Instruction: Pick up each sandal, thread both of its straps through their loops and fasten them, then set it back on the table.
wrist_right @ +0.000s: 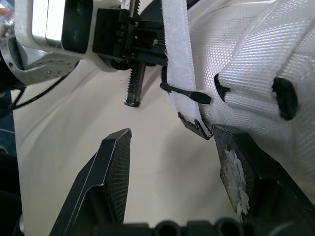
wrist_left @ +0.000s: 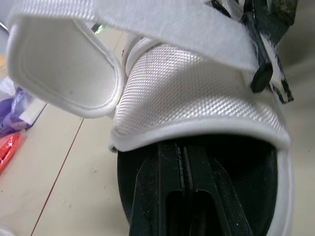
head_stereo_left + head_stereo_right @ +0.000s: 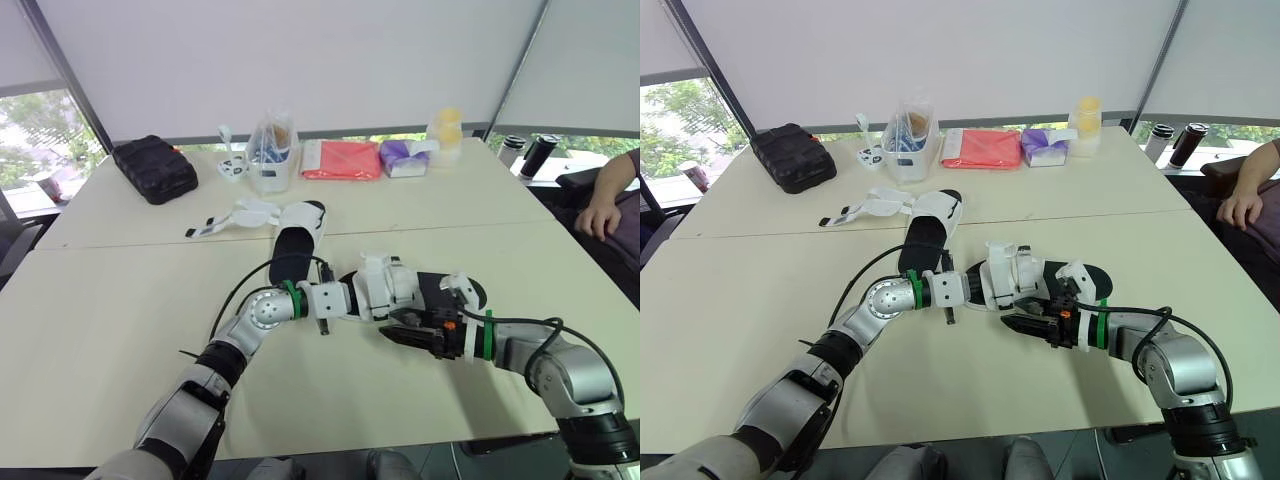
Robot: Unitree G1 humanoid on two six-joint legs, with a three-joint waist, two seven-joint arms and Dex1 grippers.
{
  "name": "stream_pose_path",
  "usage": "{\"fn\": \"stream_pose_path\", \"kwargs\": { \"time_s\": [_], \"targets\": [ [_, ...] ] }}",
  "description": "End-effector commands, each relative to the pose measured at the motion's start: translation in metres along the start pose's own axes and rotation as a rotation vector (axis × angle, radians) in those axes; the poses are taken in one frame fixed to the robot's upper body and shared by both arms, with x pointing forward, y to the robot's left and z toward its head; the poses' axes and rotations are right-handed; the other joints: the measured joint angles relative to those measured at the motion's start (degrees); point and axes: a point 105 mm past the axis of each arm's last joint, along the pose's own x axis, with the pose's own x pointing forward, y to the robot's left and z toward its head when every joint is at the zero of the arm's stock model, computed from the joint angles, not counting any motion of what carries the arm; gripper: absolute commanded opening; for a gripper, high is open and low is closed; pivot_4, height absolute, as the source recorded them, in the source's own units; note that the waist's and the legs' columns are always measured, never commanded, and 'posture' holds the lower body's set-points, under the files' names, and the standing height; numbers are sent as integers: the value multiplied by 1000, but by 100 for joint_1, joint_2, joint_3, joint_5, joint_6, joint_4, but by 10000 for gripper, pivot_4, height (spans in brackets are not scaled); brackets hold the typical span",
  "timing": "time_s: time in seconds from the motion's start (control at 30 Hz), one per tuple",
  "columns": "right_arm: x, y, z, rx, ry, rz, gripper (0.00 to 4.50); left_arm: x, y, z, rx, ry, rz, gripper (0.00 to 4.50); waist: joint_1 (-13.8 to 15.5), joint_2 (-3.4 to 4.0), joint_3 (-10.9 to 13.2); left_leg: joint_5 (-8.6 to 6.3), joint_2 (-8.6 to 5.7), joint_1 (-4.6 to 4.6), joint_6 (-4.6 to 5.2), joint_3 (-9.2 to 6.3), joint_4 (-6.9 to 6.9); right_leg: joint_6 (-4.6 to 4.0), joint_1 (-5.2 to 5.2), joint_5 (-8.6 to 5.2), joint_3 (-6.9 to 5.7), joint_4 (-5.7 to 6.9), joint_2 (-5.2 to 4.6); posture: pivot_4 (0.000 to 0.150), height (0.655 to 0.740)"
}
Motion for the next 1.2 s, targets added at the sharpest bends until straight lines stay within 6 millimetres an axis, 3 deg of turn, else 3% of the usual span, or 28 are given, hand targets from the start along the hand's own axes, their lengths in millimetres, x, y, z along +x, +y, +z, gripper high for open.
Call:
{"fn": "stream_pose_path", "kwargs": {
  "time_s": [0.03, 0.1, 0.17, 0.2, 0.53, 0.67, 0.77, 0.97, 1.2],
  "targets": [
    [5, 2, 0, 7, -5, 25, 22503, -1, -28, -15, -40, 54, -79, 0, 2, 0, 0, 0, 0, 7, 0, 0, -1, 0, 6, 0, 0, 0, 0, 1500, 7400],
    [5, 0, -3, 35, -7, 24, 14215, -1, -28, -15, -41, 55, -79, 0, 9, 0, 0, 0, 0, 13, 1, 0, -4, 0, 13, 0, 0, -2, 0, 1500, 7400],
    [5, -2, -5, 51, -5, 24, 3126, -1, -28, -15, -42, 56, -78, 0, 10, 0, 0, -1, 0, 12, 2, 0, -4, 0, 14, 0, 0, -3, -1, 1500, 7400],
    [5, -3, -7, 57, 0, 24, 783, -1, -28, -15, -42, 56, -77, 0, 10, 0, 0, -1, 0, 13, 2, 0, -4, 0, 14, 0, 0, -4, -1, 1500, 7400],
    [2, 9, -20, 103, 32, 59, 783, -2, -30, -16, -49, 58, -84, 0, 13, 0, 0, -2, 0, 14, 4, -1, -4, 1, 17, -1, 0, -6, 0, 1500, 7400],
    [-3, -2, -13, 36, 0, -25, 783, -2, -30, -16, -49, 56, -85, 0, 13, 1, 0, -3, 0, 19, 4, -1, -4, 2, 21, -1, -1, -6, 0, 1500, 7400],
    [-7, -3, -9, 14, -14, -38, 12594, -1, -30, -16, -48, 56, -85, 0, 13, 0, 0, -3, 0, 18, 4, -1, -4, 2, 21, -2, -1, -6, -1, 1500, 7400],
    [-16, -1, -2, -41, -22, -76, 44432, -3, -29, -17, -47, 59, -85, 0, 10, 0, 0, -3, 0, 18, 4, -1, -4, 3, 22, -2, -1, -6, -1, 1500, 7400],
    [-9, 9, 9, -52, -54, -37, 44831, 1, -30, -14, -45, 50, -94, 0, 12, 0, 0, -3, 0, 20, 5, -1, -4, 4, 25, -3, -1, -6, 0, 1500, 7400]
  ]
}}
